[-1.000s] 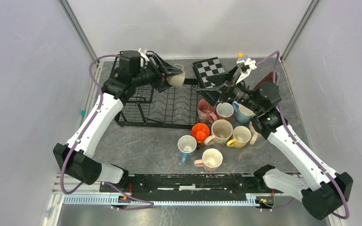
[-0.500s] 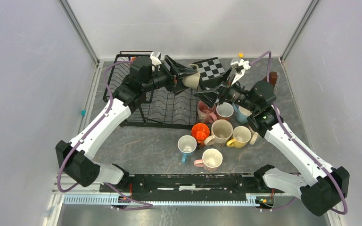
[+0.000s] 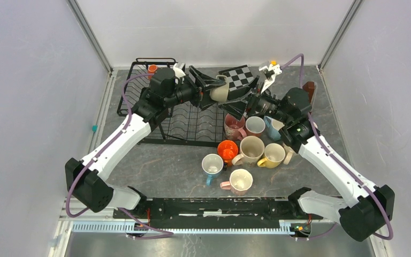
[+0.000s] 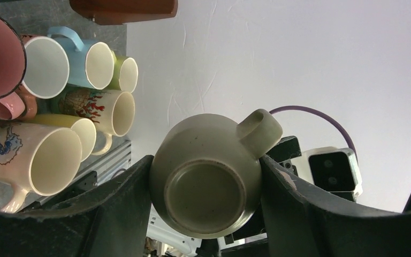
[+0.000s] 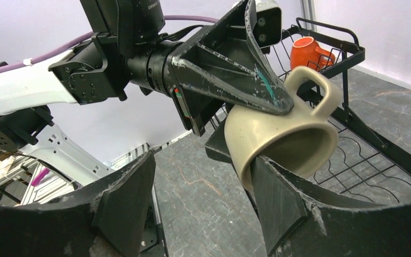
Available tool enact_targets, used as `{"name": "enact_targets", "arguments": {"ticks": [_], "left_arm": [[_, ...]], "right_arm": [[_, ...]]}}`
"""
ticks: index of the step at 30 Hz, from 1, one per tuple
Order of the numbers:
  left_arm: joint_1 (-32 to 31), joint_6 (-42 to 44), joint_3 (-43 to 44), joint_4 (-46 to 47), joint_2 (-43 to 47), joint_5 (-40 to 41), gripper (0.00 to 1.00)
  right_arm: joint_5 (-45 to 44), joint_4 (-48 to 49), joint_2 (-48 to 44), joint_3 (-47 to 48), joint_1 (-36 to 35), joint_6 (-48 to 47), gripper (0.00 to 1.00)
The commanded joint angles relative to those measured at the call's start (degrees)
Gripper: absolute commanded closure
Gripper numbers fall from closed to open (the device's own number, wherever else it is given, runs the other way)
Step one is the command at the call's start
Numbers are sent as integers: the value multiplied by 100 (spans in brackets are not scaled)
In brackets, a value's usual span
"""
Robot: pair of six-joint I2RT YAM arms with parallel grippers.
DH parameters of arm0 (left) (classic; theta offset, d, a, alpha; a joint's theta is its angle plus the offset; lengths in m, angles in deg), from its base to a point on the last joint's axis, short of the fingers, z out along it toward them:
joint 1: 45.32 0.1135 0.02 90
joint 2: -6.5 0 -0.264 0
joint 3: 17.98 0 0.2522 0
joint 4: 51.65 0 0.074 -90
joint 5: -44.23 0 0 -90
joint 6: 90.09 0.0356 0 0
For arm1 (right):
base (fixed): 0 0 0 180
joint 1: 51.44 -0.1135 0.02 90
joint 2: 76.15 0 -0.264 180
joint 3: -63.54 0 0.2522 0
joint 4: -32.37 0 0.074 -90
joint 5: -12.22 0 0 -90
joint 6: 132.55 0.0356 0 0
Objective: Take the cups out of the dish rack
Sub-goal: Place the cup into the cup.
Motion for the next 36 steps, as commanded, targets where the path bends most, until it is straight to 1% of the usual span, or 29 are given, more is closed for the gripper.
{"name": "enact_targets", "arguments": {"ticks": [1, 10, 15, 19, 22, 25, 26, 28, 29, 31, 32, 34, 36], "left_arm": [[-100, -432, -108, 664, 172, -90, 98], [-152, -588, -313, 788, 290, -68, 98], [-196, -697, -476, 1051, 345, -50, 98], [-220, -777, -590, 1166, 387, -54, 98], [-228, -812, -659, 1231, 409, -80, 98], [-234, -830, -723, 1314, 427, -122, 98], [-235, -832, -741, 1338, 425, -157, 97], [-246, -826, -784, 1380, 437, -168, 92], [-242, -815, -817, 1400, 457, -166, 87], [-253, -795, -869, 1432, 486, -152, 73], [-251, -787, -896, 1451, 494, -153, 62], [-253, -778, -943, 1515, 509, -152, 54], [-250, -757, -970, 1568, 506, -164, 44]], "right_arm": [[106, 315, 124, 279, -26, 102, 29], [109, 532, 306, 297, -26, 246, 45], [54, 658, 346, 238, -29, 358, 57], [35, 719, 365, 218, -25, 409, 70], [-32, 713, 338, 207, -36, 402, 83], [-108, 653, 318, 206, -34, 379, 100], [-130, 636, 312, 204, -35, 369, 100], [-180, 623, 303, 201, -38, 365, 100], [-192, 611, 295, 200, -36, 359, 100], [-238, 592, 276, 200, -38, 343, 100], [-264, 579, 268, 198, -39, 330, 100], [-314, 542, 250, 208, -39, 304, 100], [-379, 459, 233, 227, -52, 258, 100]]}}
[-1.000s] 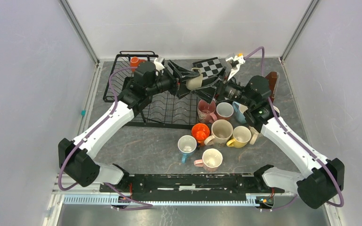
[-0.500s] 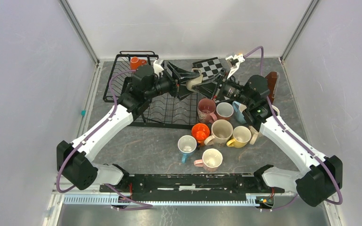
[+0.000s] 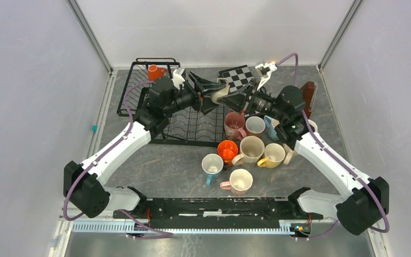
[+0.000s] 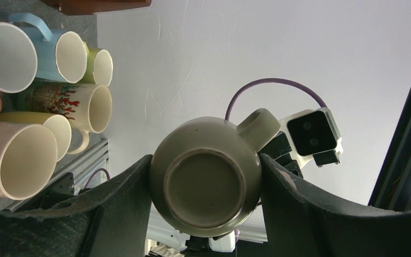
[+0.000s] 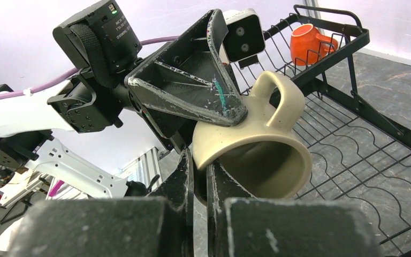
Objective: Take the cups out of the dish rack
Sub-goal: Place the cup into the cup.
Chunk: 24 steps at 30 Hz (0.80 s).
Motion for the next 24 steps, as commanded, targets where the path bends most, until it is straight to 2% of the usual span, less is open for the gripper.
{"name": "enact_targets", "arguments": {"ticks": [1, 4, 6, 7, 16, 24], "left_arm": [[-87, -169, -77, 329, 189, -168, 37], [-88, -60, -87, 346, 198, -169, 19], [-83, 15, -103, 346, 224, -166, 3], [-83, 53, -105, 346, 242, -153, 0], [-33, 928, -18, -398, 499, -1, 0], [47, 2028, 168, -1531, 843, 214, 0]], "right_arm": [[-317, 183, -141, 197, -41, -232, 100], [-441, 3, -201, 215, -43, -311, 100], [-552, -161, -249, 218, -44, -400, 100], [-610, -258, -266, 233, -39, -454, 100], [-1041, -1281, -383, 469, -45, -825, 100], [-1426, -2274, -531, 610, -45, -1169, 100]]}}
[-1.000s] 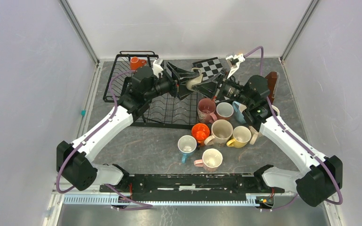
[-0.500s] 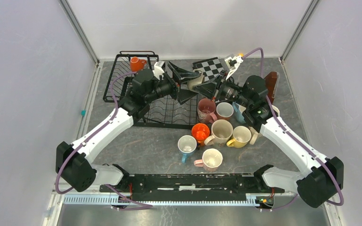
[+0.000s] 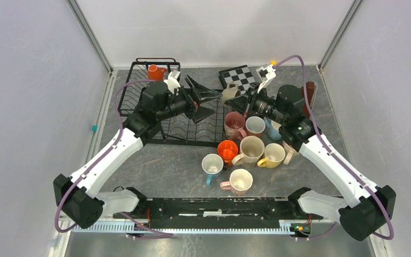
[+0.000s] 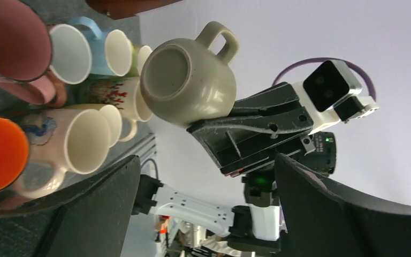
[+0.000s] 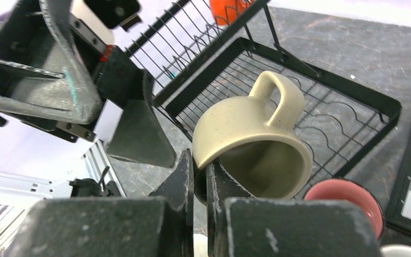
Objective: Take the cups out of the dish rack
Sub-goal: Place the cup into the cup.
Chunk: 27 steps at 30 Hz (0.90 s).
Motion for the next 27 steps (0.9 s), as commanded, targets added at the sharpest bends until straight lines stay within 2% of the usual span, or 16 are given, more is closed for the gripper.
{"name": "enact_targets", "arguments": {"ticks": [1, 6, 11, 17, 27], "left_arm": [[45, 1163, 302, -816, 320, 264, 0], [45, 1998, 542, -1678, 577, 630, 0], [47, 2565, 649, -2139, 764, 813, 0], [40, 2948, 578, -2466, 1018, 860, 0], [38, 3066, 386, -2541, 1200, 833, 0]], "right_arm": [[-370, -627, -271, 401, -6, -404, 100], [-766, -1536, -342, 507, -41, -815, 100], [-1189, -2392, -368, 572, -76, -1151, 100], [-1722, -3307, -334, 679, -188, -1477, 100], [-2002, -4117, -282, 799, -358, -1714, 100]]}}
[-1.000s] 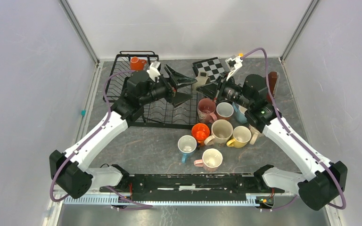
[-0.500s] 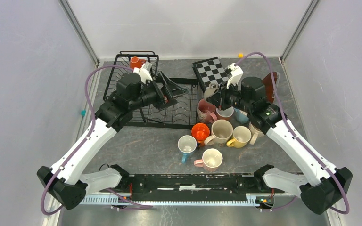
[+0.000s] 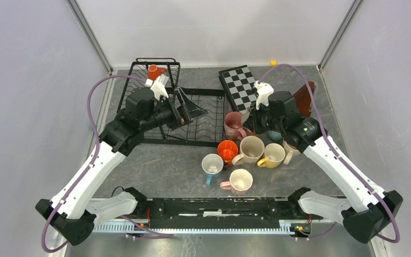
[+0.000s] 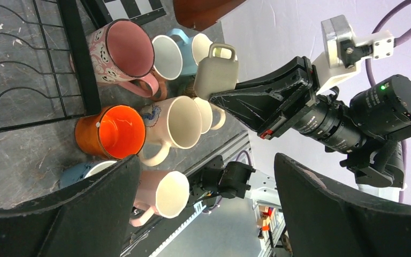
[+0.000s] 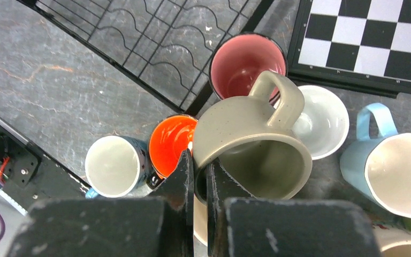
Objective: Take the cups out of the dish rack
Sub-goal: Place the cup into the cup.
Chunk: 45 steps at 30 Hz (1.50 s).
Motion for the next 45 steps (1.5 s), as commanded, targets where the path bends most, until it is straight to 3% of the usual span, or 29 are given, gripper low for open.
{"name": "enact_targets", "arguments": {"ticks": [1, 10, 27, 45], "left_arm": [[16, 337, -44, 27, 165, -3, 0], [12, 399, 3, -145, 141, -13, 0], [-87, 443, -186, -514, 432, 298, 0], [-90, 655, -125, -692, 695, 518, 0]], "right_arm": [[-273, -288, -93, 219, -79, -255, 100], [-496, -816, -224, 347, -82, -437, 100], [-426, -1625, 757, 1521, -100, -676, 100], [-319, -1698, 508, 846, -270, -682, 100]]}}
